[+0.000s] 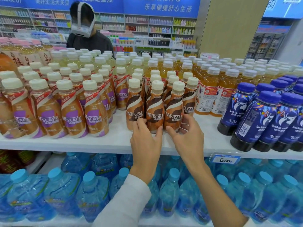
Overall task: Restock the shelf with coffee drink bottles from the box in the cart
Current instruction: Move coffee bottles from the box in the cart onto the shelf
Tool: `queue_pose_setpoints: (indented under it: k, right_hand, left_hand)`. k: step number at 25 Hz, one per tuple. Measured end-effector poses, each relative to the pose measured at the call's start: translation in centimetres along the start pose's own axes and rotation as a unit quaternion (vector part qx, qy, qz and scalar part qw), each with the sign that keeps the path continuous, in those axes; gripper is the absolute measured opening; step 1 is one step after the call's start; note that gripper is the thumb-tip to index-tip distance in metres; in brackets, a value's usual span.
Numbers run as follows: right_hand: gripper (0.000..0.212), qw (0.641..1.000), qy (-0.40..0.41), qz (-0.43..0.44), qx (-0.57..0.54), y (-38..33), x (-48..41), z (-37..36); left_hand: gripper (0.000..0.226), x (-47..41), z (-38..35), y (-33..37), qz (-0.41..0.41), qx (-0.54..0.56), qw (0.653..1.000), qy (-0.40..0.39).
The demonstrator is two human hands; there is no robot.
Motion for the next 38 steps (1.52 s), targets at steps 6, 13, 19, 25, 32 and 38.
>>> queue_pose_setpoints:
  k: [6,13,19,25,32,38]
  right_hand:
    - [0.059,1.000,0.010,-0.008,0.013,-0.2,0.3,0.0]
    - [0.057,1.000,0.011,0.004,0.028,-0.1,0.6,-0.2]
    - [0.043,1.000,-0.001,0.004,0.021,-1.6,1.5,0.3]
    - [0.040,0.997,-0.075,-0.029,0.010,-2.2,8.3,3.3]
    - [0.029,0.985,-0.156,-0.059,-0.044,-0.2,21.0,6.2]
    - [0.017,0.940,-0.292,-0.138,-0.110,1.5,33.5,2.9]
  left_hand:
    - [0.043,-0.2,0.1,-0.3,0.010,0.015,1.000,-0.020]
    - [0.043,-0.6,-0.4,-1.1,-0.008,0.002,1.000,-0.022]
    - [0.039,0.0,0.1,-0.6,-0.021,0.026,0.999,-0.037]
    - [0.050,5.1,4.8,-1.4,-0.035,0.021,0.995,-0.092]
    - [0.045,16.7,14.5,-7.4,0.056,0.042,0.997,-0.030]
    - [0.030,29.5,22.7,-15.2,0.166,0.104,0.981,0.007]
Point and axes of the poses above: each hand's wrist, its own x-axis away from the middle knuckle, its own z-axis out of the back of the hand, y = z × x, the point moved 4 cm from there along -x, towards the middle knuckle, and after that the axes turned 5 degrees about x, right-handed, at the moved point
